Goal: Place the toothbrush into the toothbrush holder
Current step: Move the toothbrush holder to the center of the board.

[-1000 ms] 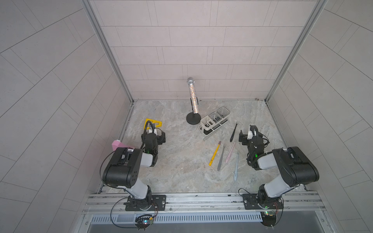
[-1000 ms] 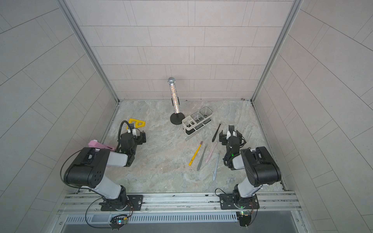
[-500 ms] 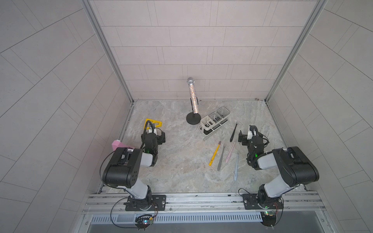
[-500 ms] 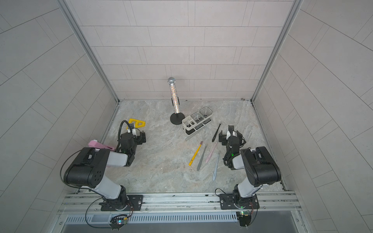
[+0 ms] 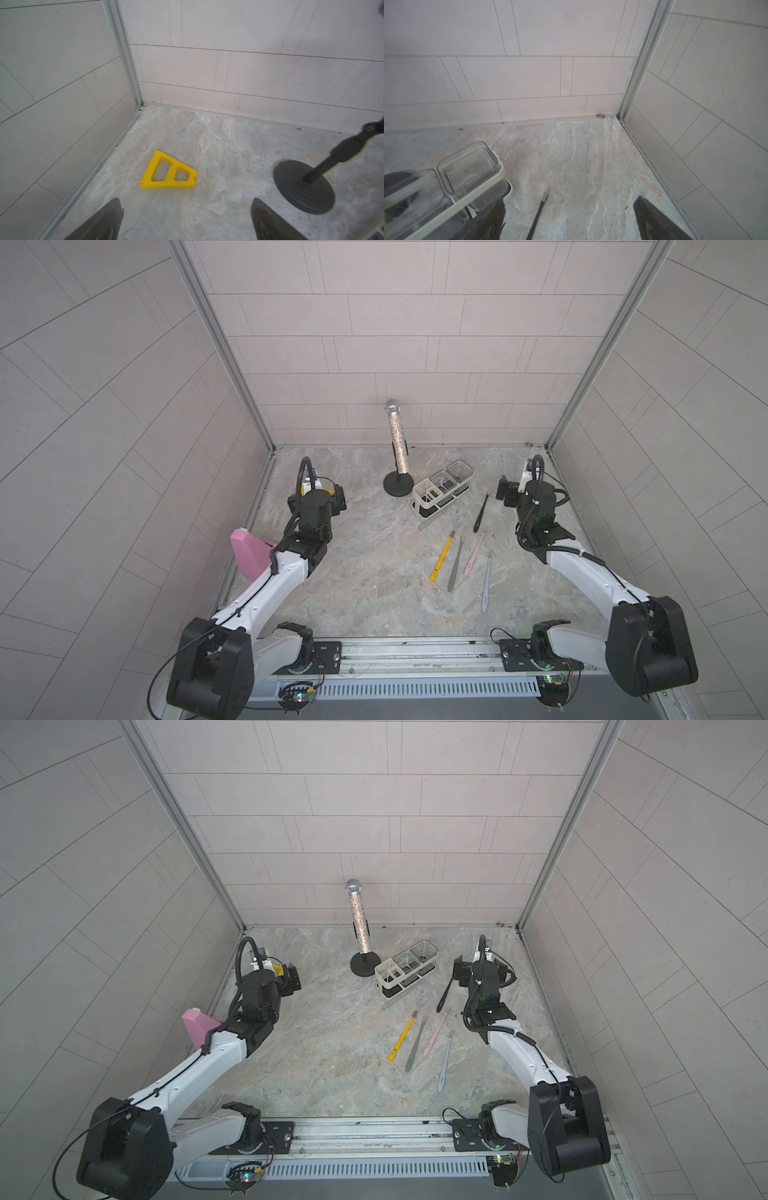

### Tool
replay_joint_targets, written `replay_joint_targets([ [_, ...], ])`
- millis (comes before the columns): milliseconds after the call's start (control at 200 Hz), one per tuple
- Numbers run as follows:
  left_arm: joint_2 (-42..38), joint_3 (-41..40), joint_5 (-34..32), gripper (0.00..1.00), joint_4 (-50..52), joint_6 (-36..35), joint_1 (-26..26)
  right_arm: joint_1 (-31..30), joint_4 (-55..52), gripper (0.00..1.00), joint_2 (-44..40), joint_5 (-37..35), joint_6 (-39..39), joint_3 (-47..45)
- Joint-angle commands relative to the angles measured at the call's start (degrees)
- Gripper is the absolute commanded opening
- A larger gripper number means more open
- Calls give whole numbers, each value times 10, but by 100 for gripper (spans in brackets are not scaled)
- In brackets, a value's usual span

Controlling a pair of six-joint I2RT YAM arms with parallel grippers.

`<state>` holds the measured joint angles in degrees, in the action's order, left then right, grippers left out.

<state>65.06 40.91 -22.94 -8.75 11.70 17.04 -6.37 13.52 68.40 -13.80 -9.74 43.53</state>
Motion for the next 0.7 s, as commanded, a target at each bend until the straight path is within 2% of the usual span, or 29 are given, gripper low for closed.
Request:
replay_joint_targets([
  [0, 3, 50, 50, 100, 167, 81, 26, -2, -213, 100, -1, 37, -57, 39],
  [90, 11, 68, 71, 100, 198, 131, 56, 3, -226, 97, 21, 98, -68, 79],
  [170, 15, 70, 90, 100, 201, 161, 86, 19, -231, 96, 64, 191, -66, 134],
  [395, 34, 98, 111, 100, 221, 180, 161, 101, -300, 88, 283, 414, -132, 363],
  [535, 42, 110, 123, 100, 228, 175, 181, 108, -307, 81, 392, 497, -168, 452],
  [696, 55, 121, 148, 100, 228, 163, 185, 102, -296, 76, 477, 550, -195, 514],
])
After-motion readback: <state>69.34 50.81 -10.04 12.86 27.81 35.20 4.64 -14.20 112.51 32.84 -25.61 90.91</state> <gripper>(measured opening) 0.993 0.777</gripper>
